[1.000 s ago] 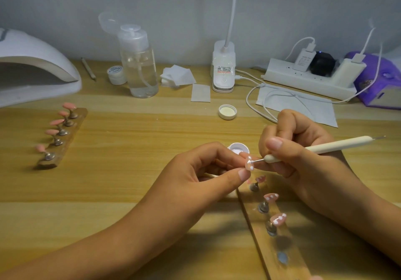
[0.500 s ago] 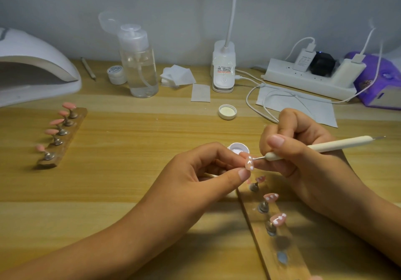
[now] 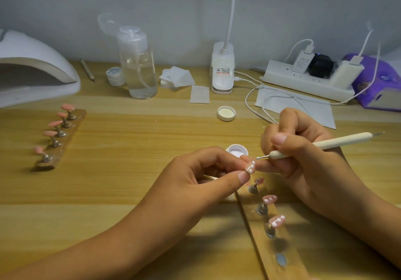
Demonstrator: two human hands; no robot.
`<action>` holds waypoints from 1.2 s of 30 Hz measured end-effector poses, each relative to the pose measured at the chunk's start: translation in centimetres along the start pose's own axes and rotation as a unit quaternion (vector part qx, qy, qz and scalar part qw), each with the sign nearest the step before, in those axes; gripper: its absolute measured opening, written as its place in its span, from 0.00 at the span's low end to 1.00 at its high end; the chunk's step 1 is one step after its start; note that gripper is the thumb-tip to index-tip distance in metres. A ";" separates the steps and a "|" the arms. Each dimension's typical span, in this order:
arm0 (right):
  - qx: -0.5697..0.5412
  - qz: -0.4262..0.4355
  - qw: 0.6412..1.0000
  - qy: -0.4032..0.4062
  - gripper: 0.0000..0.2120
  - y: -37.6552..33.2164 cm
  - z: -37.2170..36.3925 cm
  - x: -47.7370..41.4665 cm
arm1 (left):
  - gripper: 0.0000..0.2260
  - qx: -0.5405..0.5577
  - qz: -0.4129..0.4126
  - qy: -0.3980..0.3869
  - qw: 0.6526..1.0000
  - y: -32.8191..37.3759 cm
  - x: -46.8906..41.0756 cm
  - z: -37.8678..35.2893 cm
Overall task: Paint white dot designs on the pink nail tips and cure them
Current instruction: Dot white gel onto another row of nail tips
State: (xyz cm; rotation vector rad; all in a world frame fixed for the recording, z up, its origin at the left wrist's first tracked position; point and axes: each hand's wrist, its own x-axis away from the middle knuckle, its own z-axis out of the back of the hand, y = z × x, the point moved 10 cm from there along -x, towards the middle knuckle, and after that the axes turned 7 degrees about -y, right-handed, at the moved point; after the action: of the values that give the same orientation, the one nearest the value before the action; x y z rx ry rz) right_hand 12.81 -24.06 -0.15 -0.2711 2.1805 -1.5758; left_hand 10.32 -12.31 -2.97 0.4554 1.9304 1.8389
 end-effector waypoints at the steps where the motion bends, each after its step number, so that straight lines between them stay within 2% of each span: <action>1: 0.003 0.001 1.000 0.000 0.08 0.0 0.0 0.0 | 0.03 0.000 0.000 0.001 1.000 0.0 0.0 0.0; 28: 0.017 -0.007 1.000 -0.005 0.08 0.3 -0.1 0.1 | 0.02 0.007 -0.006 -0.001 1.000 0.0 -0.1 -0.1; 36: -0.041 -0.043 0.998 -0.010 0.08 0.9 0.1 -0.3 | 0.01 -0.021 -0.001 0.003 1.000 0.0 0.1 0.0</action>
State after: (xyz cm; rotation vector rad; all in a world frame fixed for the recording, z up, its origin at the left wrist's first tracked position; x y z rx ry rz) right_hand 13.19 -23.75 -0.95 -0.4089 2.2490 -1.5238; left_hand 10.22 -12.29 -2.96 0.4341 1.8911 1.8783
